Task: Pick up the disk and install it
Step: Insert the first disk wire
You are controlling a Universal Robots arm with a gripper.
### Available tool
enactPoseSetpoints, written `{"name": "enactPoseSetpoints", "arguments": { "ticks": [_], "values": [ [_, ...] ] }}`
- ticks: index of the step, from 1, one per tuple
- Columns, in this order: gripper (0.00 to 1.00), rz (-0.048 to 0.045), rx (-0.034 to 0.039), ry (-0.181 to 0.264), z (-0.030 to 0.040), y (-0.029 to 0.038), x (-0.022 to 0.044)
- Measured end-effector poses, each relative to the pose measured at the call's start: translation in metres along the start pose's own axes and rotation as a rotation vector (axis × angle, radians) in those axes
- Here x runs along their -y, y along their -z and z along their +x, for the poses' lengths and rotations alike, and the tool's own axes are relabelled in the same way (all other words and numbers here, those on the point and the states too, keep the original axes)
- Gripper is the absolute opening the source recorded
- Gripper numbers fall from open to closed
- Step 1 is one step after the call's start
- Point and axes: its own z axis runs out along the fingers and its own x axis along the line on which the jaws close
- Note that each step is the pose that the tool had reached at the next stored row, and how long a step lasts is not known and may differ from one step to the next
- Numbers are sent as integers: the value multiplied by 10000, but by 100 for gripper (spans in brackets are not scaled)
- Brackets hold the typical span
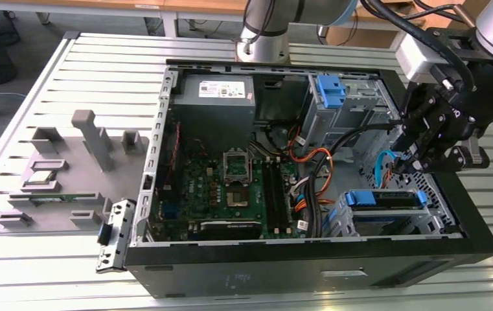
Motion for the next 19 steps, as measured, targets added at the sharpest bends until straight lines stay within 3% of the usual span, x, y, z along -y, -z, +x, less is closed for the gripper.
{"name": "enactPoseSetpoints", "arguments": {
  "ticks": [12, 14, 15, 19],
  "values": [
    [42, 0, -2, 0, 0, -1, 1],
    [41, 0, -1, 0, 0, -1, 1],
    [34, 0, -1, 1, 0, -1, 1],
    [34, 0, -2, 0, 0, -2, 1]
  ]
}}
